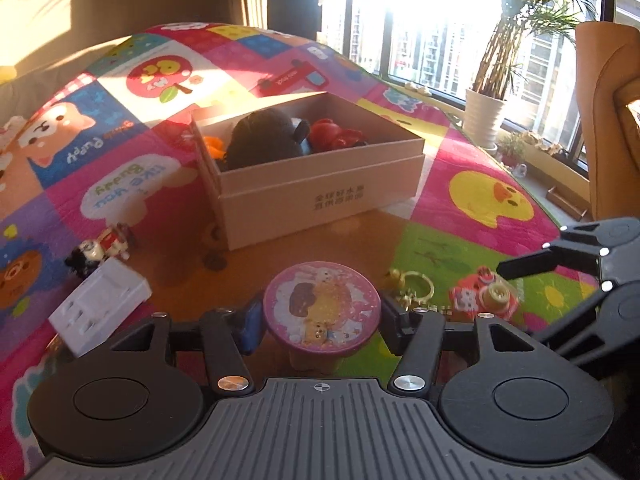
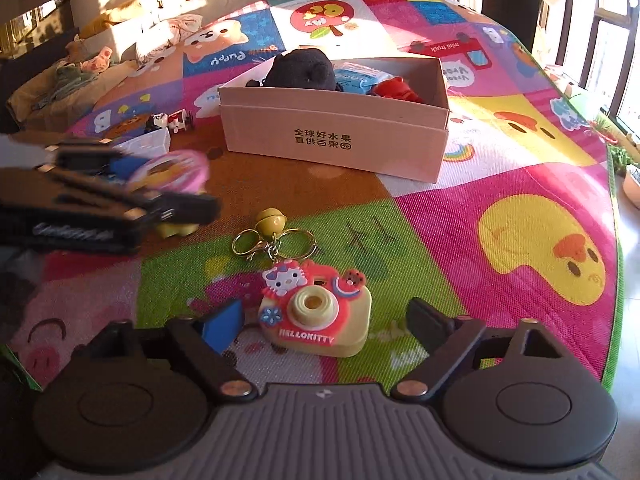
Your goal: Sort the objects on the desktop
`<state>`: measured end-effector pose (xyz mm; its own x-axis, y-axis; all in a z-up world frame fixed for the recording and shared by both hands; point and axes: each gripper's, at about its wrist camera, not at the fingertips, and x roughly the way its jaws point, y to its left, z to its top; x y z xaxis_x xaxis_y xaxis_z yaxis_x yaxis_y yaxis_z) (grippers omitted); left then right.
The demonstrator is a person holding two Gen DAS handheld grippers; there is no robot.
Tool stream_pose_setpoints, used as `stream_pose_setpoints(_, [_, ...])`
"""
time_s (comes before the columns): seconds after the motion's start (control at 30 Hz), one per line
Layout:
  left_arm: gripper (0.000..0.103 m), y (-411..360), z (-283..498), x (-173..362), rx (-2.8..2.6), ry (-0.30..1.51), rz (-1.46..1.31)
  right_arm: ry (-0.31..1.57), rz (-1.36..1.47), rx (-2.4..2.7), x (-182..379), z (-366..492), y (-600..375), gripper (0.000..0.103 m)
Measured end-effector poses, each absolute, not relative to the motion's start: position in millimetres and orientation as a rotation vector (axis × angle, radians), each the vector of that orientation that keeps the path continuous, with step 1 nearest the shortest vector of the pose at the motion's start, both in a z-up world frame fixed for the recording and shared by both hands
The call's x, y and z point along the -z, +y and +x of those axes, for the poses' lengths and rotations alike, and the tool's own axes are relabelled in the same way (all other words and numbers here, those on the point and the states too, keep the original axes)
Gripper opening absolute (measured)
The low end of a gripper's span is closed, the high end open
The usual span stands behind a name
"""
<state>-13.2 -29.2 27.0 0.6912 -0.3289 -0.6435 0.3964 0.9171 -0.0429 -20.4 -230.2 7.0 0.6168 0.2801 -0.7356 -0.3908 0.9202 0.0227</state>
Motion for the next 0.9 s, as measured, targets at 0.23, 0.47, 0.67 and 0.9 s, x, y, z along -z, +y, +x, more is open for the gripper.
stream_pose_setpoints(0.23, [0.061,6,-37,-41,0.357,0.705,0.056,0.719,-0.234,-0.396,-38,-24,-233,0.057])
stream_pose_setpoints(0.47, [0.061,3,-3,-103,0.366,0.479,0.075,0.381,-0.214,-0.353,-143,-22,-254,0.057])
stream_pose_setpoints(0.67, [0.061,-23,85,-115,0.333,0.4,0.088,0.283,-0.207,-0.329,-173,0,-258,0.056])
stream_pose_setpoints(0.9, [0.085,-11,150,-108,0.267,0.43,-0.029,0.339,-0.163,-0.339,-175,45,-246,0.057])
